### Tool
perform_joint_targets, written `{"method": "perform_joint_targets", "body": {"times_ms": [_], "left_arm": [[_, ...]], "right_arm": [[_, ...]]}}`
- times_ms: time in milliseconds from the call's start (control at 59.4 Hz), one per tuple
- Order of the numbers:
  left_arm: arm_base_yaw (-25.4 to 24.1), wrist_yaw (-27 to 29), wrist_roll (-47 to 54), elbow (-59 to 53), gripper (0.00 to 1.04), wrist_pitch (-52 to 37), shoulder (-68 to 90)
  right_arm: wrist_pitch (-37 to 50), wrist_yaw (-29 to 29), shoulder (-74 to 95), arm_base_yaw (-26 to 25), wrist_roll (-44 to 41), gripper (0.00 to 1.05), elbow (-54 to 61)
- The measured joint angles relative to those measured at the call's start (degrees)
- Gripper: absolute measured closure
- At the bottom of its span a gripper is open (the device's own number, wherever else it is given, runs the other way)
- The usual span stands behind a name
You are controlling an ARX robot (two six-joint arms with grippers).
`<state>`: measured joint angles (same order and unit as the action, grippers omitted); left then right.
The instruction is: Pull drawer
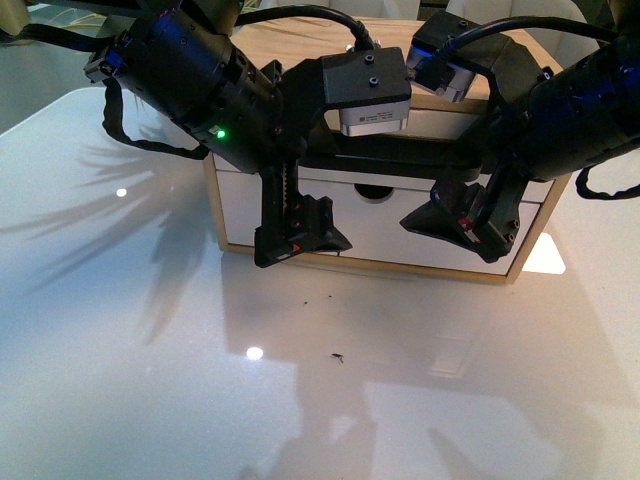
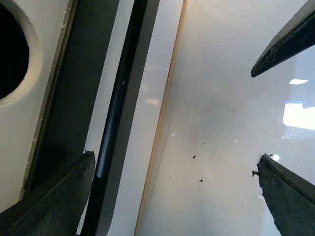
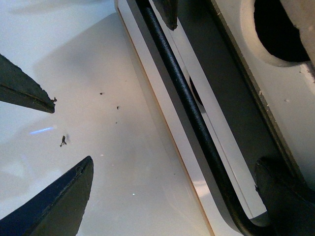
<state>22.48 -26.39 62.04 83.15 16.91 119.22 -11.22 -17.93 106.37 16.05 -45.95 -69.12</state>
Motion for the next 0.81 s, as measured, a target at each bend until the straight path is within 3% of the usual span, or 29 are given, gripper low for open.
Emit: {"method": "perform_joint_targets", "body": {"times_ms": [236,472,808], "left_arm": [[0.0,0.3,1.6,-0.4,0.07,-0.1,0.0],[0.0,-0.4,3.3,-0.6,0.07,1.2,-0.1],[1.0,-0.5,6.6,-4.1,0.07,8.7,-4.2]], "right_arm": [[-1.4,2.6,0.4,0.0,-3.0,0.09,-0.1],[-8.3,2.8,-0.1,0.0,-7.8,0.09,-0.9],[-13.8,-1.5,-3.8,0.2,-12.5,0.09,2.4]]}}
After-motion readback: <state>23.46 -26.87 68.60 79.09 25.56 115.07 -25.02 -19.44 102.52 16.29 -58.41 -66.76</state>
